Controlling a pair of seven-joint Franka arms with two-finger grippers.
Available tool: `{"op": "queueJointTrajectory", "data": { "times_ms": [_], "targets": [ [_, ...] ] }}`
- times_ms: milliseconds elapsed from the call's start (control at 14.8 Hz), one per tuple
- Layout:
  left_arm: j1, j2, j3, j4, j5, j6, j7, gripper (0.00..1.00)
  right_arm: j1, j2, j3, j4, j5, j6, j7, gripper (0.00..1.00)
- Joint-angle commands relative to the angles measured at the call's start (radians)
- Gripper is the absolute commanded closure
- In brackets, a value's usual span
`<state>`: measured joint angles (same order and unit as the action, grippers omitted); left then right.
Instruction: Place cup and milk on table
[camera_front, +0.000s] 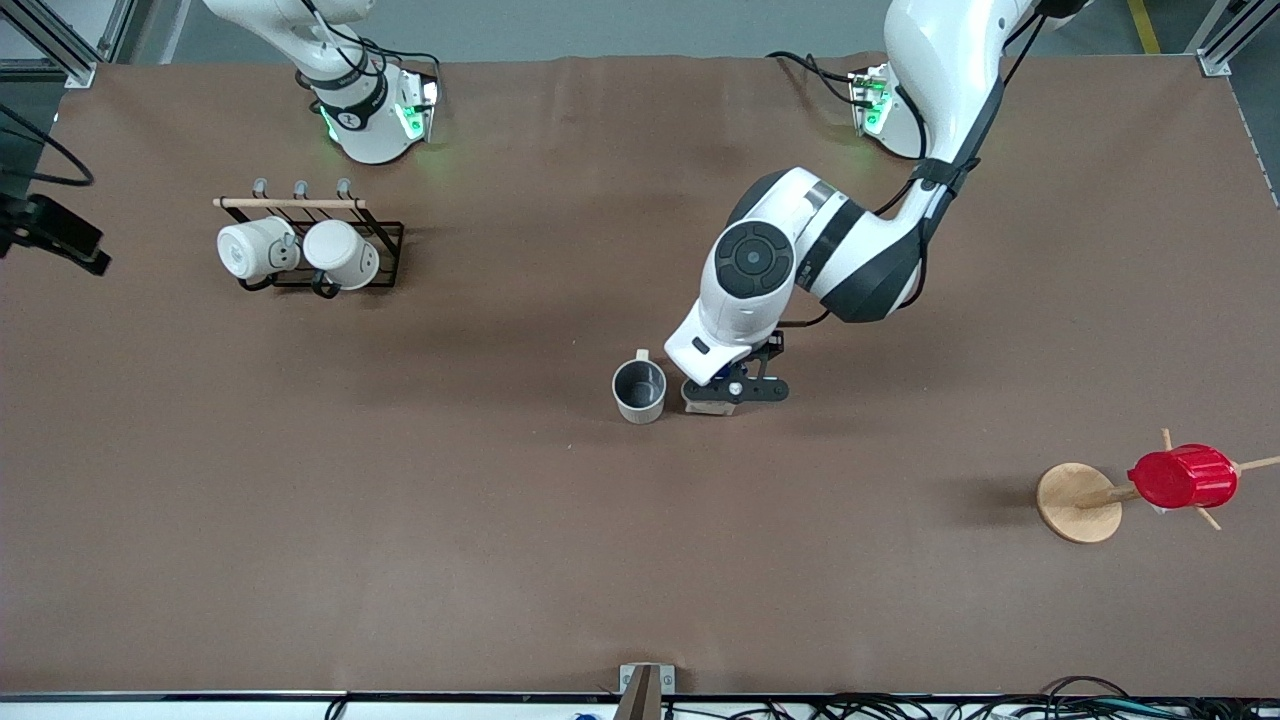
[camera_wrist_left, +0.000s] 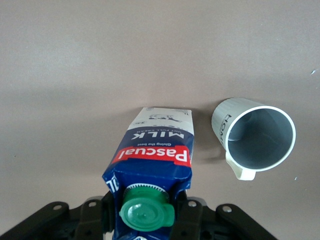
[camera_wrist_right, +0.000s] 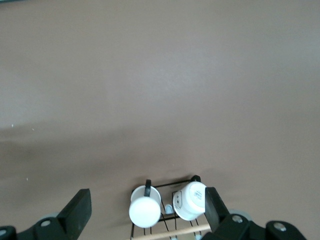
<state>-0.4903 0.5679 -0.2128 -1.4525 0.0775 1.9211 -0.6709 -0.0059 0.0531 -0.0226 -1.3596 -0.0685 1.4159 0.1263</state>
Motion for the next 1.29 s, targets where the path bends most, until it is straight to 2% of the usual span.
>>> {"op": "queueJointTrajectory", "data": {
  "times_ms": [0,406,609,1219],
  "targets": [
    [-0.023,0.023,0.004,0.02,0.019,-0.016,-0.027,0.83,0.007,-0.018,-0.008,-0.047,0.029,-0.003,-0.017,0.0],
    [-0.028,0.049,0.01,0.027,0.037,0.01,-0.015,0.82,0.007,-0.019,-0.011,-0.059,0.045,0.017,-0.031,0.0],
    [-0.03,0.075,0.01,0.061,0.057,0.022,-0.016,0.82,0.006,-0.019,-0.014,-0.061,0.046,0.025,-0.057,0.0],
    [-0.039,0.07,0.007,0.064,0.059,0.024,-0.012,0.82,0.003,-0.041,-0.029,-0.112,0.046,0.055,-0.123,0.0]
  ]
}}
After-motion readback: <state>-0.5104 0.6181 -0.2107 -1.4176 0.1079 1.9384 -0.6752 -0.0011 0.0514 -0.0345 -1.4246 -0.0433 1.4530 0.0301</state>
